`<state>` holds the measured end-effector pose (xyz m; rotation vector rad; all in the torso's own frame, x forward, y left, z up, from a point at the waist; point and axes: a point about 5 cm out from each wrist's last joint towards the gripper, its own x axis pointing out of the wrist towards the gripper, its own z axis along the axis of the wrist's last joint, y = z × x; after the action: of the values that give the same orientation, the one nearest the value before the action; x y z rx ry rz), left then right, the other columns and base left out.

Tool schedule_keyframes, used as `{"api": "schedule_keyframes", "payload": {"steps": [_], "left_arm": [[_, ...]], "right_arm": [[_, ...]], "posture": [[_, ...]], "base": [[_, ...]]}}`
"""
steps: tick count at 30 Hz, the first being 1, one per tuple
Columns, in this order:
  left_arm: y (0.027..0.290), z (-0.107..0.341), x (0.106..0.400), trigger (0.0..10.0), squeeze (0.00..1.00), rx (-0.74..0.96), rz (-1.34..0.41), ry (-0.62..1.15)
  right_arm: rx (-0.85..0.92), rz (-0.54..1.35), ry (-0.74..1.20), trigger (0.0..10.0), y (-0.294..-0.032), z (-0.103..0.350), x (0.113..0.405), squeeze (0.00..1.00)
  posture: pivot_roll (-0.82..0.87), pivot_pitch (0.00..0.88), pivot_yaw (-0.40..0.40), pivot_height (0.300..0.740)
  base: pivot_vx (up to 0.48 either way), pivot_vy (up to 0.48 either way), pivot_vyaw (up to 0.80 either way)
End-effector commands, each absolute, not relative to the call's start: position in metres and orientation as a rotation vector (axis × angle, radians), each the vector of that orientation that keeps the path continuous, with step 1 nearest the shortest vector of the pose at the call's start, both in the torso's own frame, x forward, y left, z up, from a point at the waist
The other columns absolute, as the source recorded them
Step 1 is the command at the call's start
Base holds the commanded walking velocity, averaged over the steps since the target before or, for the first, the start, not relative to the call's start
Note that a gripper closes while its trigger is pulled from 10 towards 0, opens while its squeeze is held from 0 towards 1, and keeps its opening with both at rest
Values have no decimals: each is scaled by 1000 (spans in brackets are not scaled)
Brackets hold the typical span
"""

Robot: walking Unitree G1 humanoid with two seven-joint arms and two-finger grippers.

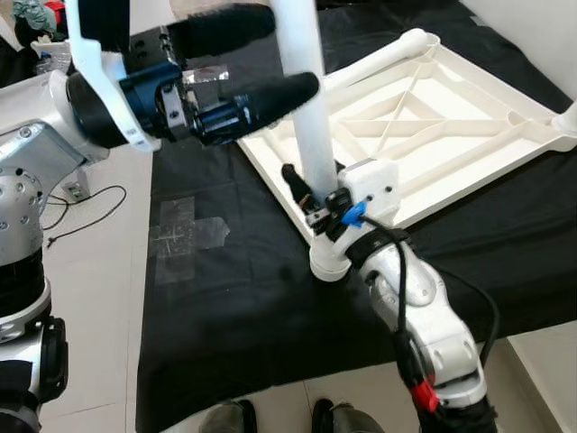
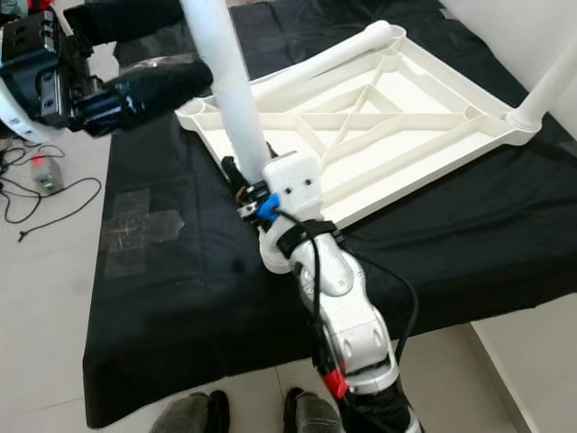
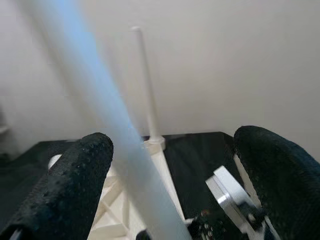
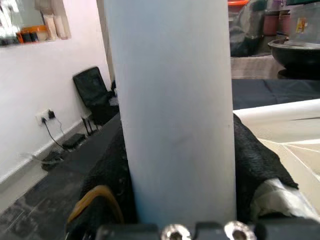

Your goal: Building children table

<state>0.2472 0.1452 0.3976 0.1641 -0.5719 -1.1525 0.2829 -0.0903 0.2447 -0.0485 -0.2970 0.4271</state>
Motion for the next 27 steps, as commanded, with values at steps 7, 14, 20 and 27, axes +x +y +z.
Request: {"api": "schedule_keyframes", "payload": {"steps": [7, 14, 20, 27], "left_arm": [[168, 396, 241, 10000, 929, 8, -1028, -608], [178, 381, 237, 10000, 263, -69, -966, -579], [176, 369, 233, 10000, 0, -88, -975, -541], [170, 361, 233, 10000, 0, -91, -1002, -508]], "right_arm": [[149, 504, -320, 0, -116, 248, 288, 0], [226, 549, -392, 0, -126, 259, 291, 0], [254, 658, -450, 0, -126, 271, 291, 0], [244, 725, -482, 0, -128, 277, 290, 0]], "posture": [[45, 217, 29, 740], [48, 213, 19, 740], [45, 200, 19, 740], [44, 191, 19, 740]], "base": [[0, 0, 0], [0, 0, 0], [0, 0, 0], [0, 0, 0]]}}
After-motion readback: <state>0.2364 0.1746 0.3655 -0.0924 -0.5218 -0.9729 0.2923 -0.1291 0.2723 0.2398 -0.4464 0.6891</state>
